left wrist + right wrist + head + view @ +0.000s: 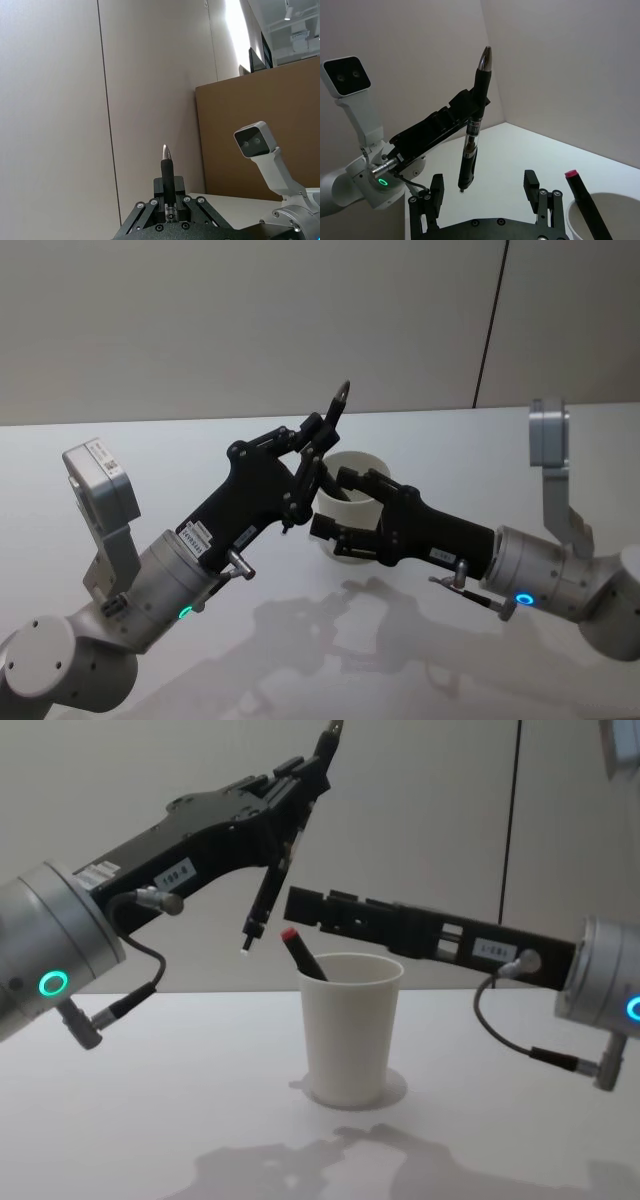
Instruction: Place the pen into the pen holder.
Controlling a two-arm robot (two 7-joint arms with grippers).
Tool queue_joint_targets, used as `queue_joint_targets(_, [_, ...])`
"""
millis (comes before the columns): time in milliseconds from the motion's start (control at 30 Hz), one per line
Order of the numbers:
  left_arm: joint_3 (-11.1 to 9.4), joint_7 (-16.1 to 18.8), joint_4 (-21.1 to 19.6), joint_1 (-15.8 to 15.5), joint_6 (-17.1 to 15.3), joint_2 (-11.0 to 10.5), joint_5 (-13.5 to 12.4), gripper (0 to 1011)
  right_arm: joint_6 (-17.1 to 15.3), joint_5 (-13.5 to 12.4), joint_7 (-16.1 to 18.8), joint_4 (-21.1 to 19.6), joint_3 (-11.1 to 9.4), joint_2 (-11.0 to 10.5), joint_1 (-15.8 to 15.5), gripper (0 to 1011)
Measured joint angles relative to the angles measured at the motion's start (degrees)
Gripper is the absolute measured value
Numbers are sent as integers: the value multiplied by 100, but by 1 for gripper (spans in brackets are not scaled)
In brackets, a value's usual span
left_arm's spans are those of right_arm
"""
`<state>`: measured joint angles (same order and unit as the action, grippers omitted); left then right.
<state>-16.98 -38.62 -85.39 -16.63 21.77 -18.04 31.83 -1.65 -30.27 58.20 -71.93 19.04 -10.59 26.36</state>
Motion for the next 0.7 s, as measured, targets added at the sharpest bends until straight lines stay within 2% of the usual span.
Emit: queue_joint_targets(700, [0,-1,0,0,0,0,0,121,-14,-63,387,446,146,162,341,1002])
